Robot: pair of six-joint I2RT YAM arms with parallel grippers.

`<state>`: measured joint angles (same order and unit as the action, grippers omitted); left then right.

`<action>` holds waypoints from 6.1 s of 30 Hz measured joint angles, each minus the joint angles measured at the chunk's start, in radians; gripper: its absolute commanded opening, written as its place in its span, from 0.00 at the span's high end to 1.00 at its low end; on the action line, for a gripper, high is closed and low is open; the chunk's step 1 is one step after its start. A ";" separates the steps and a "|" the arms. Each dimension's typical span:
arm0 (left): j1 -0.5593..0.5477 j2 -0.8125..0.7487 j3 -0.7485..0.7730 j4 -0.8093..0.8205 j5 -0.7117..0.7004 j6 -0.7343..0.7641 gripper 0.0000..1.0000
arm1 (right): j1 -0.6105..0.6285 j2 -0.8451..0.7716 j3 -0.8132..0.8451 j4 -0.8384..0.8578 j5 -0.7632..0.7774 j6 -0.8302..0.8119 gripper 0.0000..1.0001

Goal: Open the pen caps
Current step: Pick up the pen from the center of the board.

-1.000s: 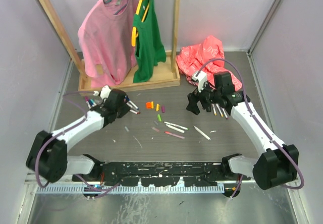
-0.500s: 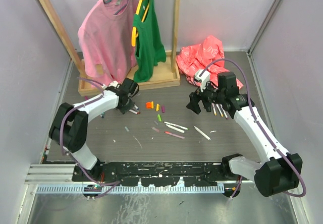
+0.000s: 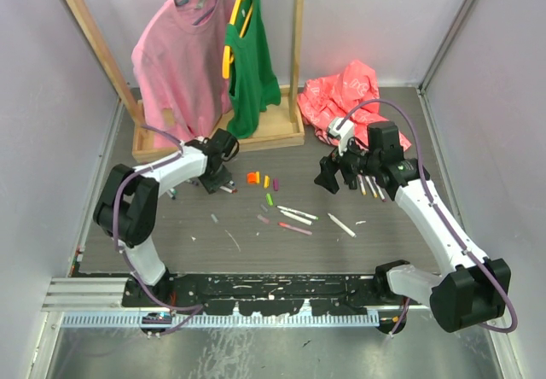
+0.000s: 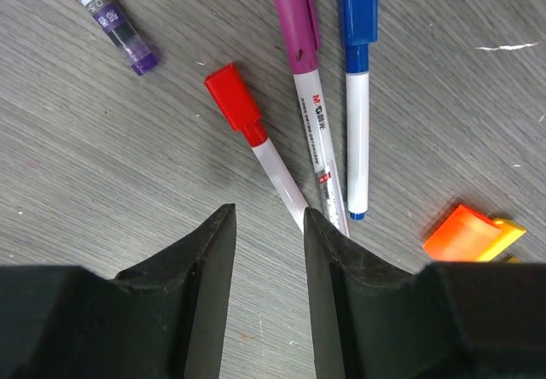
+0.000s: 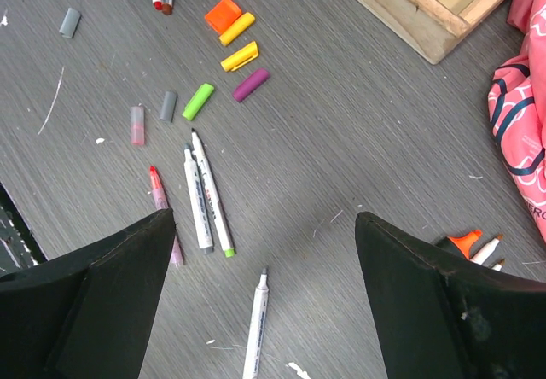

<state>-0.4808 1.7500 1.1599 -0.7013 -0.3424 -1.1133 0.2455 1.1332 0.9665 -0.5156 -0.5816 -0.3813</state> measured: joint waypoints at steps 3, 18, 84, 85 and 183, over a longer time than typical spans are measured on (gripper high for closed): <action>0.008 0.015 0.001 0.000 0.021 0.003 0.62 | 0.000 0.000 0.000 0.000 -0.006 0.000 0.08; 0.064 0.079 0.037 -0.022 0.133 0.008 0.65 | 0.000 0.000 0.000 0.000 -0.023 0.000 0.08; -0.493 -0.745 -0.732 1.469 0.286 0.479 1.00 | 0.066 0.010 -0.225 0.341 -0.553 0.291 0.11; -0.504 -0.723 -0.720 1.490 0.281 0.491 1.00 | 0.074 0.010 -0.225 0.350 -0.557 0.299 0.11; -0.557 -0.500 -0.585 1.530 0.164 0.436 1.00 | 0.101 -0.008 -0.177 0.336 -0.644 0.337 0.47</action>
<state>-1.0374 1.2503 0.5751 0.8291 -0.1787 -0.6773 0.3462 1.1255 0.7891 -0.1791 -1.2259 -0.0444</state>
